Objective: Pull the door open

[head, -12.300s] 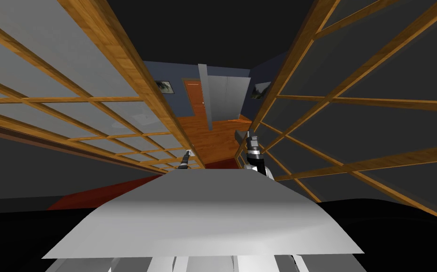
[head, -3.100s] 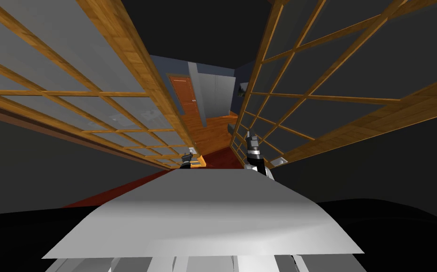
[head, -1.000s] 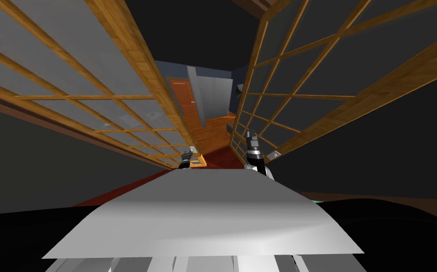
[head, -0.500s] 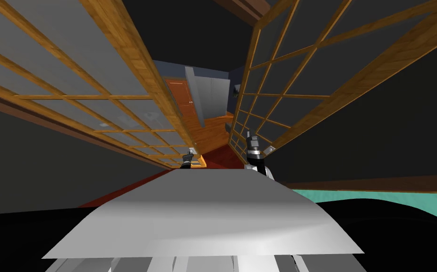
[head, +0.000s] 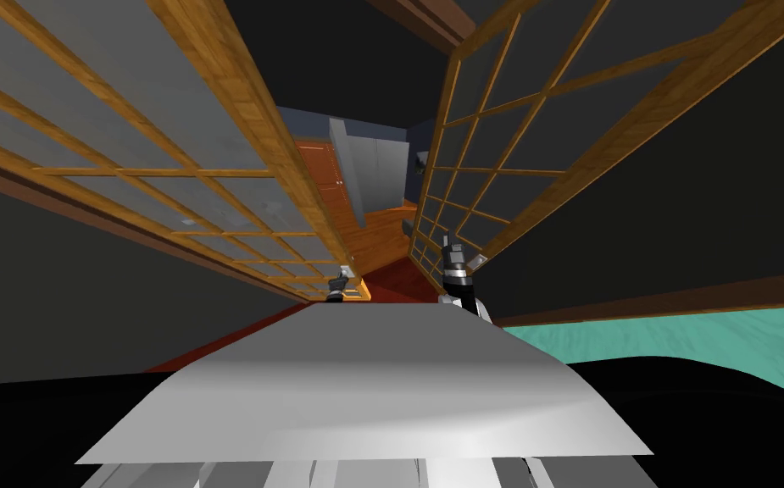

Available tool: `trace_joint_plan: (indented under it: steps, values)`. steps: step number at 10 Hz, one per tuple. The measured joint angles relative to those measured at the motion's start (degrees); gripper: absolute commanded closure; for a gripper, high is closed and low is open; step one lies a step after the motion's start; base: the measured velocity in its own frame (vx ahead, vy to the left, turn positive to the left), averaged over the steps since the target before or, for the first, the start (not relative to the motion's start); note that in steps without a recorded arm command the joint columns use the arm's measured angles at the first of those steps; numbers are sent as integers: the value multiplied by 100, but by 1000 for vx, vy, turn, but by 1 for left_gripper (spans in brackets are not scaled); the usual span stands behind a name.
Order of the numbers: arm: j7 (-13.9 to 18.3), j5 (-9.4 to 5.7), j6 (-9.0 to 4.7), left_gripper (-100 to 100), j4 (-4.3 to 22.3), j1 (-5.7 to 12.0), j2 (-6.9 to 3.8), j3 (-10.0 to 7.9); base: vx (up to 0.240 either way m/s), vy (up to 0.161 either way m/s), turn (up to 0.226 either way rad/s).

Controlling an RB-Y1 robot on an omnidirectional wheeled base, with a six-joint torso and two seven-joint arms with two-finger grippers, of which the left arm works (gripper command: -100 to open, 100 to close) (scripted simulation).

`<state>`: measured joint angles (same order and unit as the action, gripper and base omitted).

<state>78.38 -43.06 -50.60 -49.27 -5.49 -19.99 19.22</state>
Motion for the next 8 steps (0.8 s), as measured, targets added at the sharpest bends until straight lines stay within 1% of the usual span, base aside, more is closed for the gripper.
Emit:
trace_joint_plan:
  steps: [1,2,3,7,8]
  values:
    - [24,-10,-17,-100,45,-17,-23,-15,-3,26,45]
    - [10,-26,1,100,52,-40,-43,-43,15,0,-51]
    - [2,-15,4,100,28,-25,-25,-25,17,-13,-7]
    - [0,-20,-5,100,22,-15,-38,-42,5,-2,6]
    - [0,-19,-5,-100,20,-12,-37,-41,-111,12,-92]
